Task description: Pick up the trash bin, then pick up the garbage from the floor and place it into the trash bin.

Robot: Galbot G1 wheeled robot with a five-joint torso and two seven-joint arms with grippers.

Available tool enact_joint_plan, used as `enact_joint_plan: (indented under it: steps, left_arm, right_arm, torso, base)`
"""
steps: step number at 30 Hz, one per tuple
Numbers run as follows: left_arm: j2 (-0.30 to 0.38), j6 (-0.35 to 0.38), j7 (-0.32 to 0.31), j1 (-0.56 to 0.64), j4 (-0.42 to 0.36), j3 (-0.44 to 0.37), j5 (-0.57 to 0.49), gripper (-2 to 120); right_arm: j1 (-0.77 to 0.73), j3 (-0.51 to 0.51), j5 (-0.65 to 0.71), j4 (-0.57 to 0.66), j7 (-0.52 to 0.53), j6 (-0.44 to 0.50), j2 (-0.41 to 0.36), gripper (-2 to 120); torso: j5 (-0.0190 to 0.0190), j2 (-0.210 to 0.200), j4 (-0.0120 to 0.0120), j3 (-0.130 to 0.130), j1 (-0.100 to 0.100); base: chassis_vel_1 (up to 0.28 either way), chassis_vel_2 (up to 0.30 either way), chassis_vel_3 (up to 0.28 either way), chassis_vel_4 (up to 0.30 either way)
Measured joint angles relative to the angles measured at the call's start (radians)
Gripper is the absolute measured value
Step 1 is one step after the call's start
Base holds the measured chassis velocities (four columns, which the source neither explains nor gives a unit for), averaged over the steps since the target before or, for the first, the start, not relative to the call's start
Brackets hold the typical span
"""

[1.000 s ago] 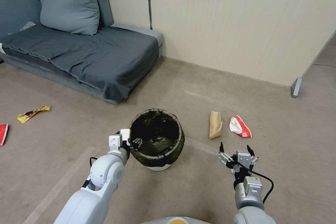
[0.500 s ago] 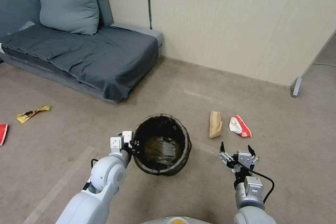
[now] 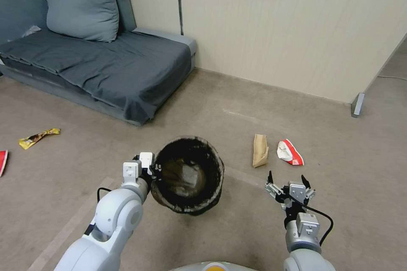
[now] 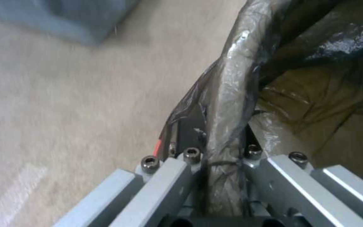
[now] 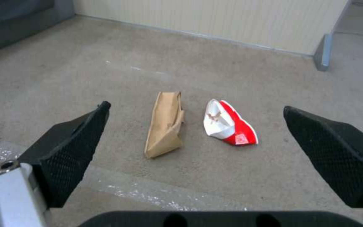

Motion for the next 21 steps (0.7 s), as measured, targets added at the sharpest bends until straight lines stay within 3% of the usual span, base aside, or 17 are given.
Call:
enact_joint_plan:
  steps: [13,21]
  left_arm:
    - [0.042,-0.002,0.025,0.109,-0.277,-0.047,0.076,0]
    - [0.026,-0.003,0.032,0.181,-0.311,-0.052,0.153,0]
  right_arm:
    - [0.001,0.003,-0.009,0.006,-0.001,-0.001,0.0,100]
    - [-0.006,0.004,-0.016,0.017,-0.002,0.005,0.0,100]
  torso:
    - [0.0002,0.0,0.0,0.0,0.0]
    - [0.0,0.0,0.0001,0.0,0.0]
  base:
    - [0.0,0.0,0.0,0.0]
    - [0.0,0.0,0.0,0.0]
